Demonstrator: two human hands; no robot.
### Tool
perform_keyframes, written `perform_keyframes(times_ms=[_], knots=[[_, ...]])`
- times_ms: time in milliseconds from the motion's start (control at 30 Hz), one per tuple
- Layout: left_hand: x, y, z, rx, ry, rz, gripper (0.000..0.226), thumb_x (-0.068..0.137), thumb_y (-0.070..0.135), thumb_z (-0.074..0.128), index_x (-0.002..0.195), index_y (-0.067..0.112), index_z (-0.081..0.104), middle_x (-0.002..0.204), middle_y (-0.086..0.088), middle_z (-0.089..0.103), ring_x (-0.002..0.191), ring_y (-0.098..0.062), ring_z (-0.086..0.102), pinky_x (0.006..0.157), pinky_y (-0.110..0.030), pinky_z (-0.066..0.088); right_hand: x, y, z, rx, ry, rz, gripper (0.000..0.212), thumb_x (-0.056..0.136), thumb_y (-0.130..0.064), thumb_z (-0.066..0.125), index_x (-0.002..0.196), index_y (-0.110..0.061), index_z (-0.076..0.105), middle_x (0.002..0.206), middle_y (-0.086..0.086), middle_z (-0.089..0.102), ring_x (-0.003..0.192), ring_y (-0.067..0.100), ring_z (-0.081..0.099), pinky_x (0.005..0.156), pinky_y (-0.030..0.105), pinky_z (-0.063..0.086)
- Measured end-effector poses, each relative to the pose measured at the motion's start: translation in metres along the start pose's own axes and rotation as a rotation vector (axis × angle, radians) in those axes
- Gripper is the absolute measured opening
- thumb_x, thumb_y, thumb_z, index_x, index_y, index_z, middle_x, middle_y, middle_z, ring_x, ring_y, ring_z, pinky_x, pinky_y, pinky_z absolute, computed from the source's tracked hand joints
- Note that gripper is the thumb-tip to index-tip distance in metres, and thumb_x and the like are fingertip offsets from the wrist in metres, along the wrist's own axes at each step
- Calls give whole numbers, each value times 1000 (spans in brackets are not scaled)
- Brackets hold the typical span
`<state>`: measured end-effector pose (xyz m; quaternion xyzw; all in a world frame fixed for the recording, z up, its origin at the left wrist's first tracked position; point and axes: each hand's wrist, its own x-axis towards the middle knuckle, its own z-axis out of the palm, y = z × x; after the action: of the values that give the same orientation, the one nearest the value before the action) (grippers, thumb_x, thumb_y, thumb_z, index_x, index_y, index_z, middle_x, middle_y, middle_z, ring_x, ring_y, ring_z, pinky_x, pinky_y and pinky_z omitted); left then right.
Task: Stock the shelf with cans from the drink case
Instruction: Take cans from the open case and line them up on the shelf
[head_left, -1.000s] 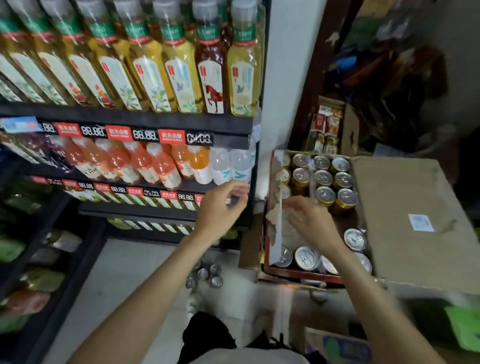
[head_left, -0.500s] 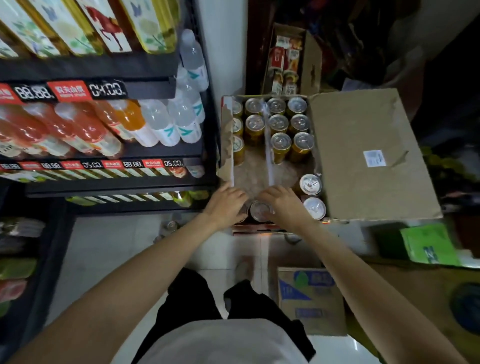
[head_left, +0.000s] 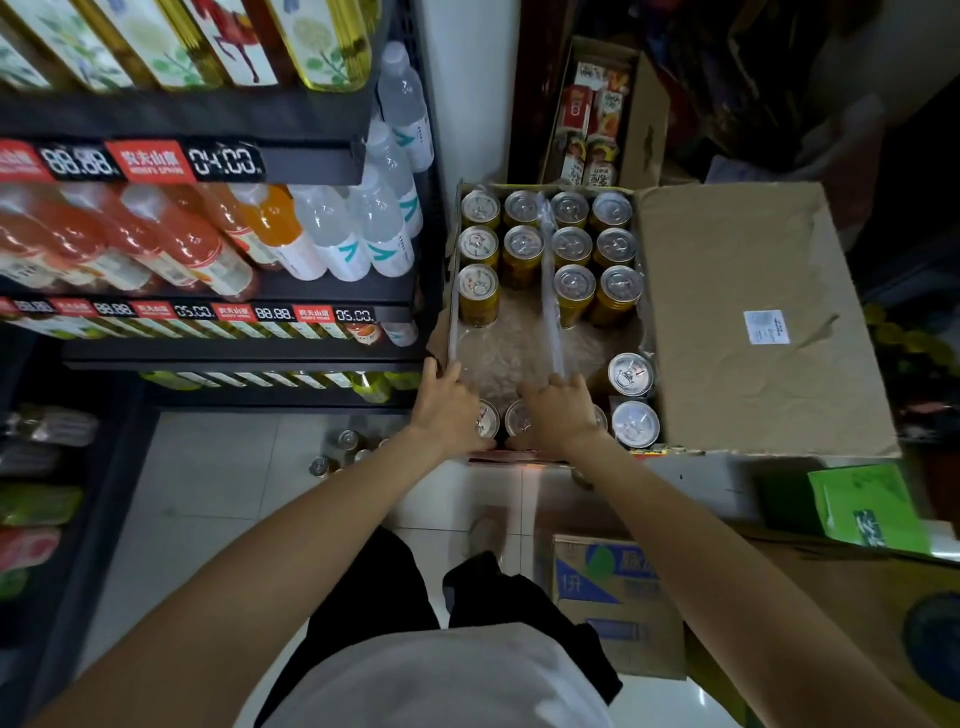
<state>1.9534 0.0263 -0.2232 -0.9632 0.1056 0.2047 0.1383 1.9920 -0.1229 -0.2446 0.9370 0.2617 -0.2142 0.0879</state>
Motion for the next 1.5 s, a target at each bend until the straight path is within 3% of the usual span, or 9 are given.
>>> perform_keyframes(times_ms=[333,567,767,967,1133,1267,1333,1433,1500], knots=[[-15,-13,2,-591,341,-85,70,69,54,69,127,20,51,119,-3,52,108,-24,54,103,-44,31,-33,10,-31,630,237,98,55,74,-36,71,122,-23,48,112,11,62,98,36,60,76,39,47],[-30,-14,-7,-763,422,-120,73,70,44,76,132,17,48,120,-5,48,102,-25,56,88,-32,42,-41,9,-37,359,418,36,54,76,-40,66,124,-24,47,120,4,59,103,32,60,89,49,42],[-56,-25,-29,-1596,647,-287,62,72,20,77,126,20,47,116,10,54,110,-10,52,85,-15,45,-64,13,-77,1252,611,91,61,73,-29,77,120,-19,39,107,-13,57,92,-5,57,75,14,43],[-82,-66,-71,-2190,710,-248,76,44,66,80,106,29,59,96,12,70,91,-2,66,71,-20,53,-71,-5,-140,1730,383,-80,46,79,-32,67,123,-31,53,119,-9,59,108,6,59,88,27,52],[-116,-105,-81,-2176,774,-238,50,67,51,75,108,27,58,95,12,71,89,-5,67,70,-25,54,-66,-46,-183,1782,241,-133,50,78,-47,64,123,-28,51,123,1,58,108,16,60,81,32,53],[-154,-142,-85,-2117,762,-304,18,91,38,49,106,29,53,103,6,61,87,-3,64,75,-27,54,-58,-93,-217,1893,88,-196,54,73,-54,59,119,-28,55,120,6,62,109,27,63,88,46,53],[-174,-164,-86,-2142,752,-325,15,91,41,44,101,34,52,101,7,61,84,-2,64,78,-30,55,-55,-119,-234,1881,-23,-240,77,56,-65,72,122,-30,54,121,8,63,107,29,64,86,50,53],[-204,-204,-82,-2138,754,-287,59,64,67,66,112,35,54,109,3,65,93,-9,67,82,-37,56,-47,-160,-257,1814,-34,-330,117,32,-62,87,133,-23,41,120,10,63,103,28,67,79,46,57],[-223,-235,-81,-2137,753,-262,83,56,60,77,126,25,50,111,0,65,100,-17,66,78,-34,57,-44,-190,-276,1804,0,-365,105,42,-47,89,132,-19,42,115,9,65,95,23,70,72,38,59]])
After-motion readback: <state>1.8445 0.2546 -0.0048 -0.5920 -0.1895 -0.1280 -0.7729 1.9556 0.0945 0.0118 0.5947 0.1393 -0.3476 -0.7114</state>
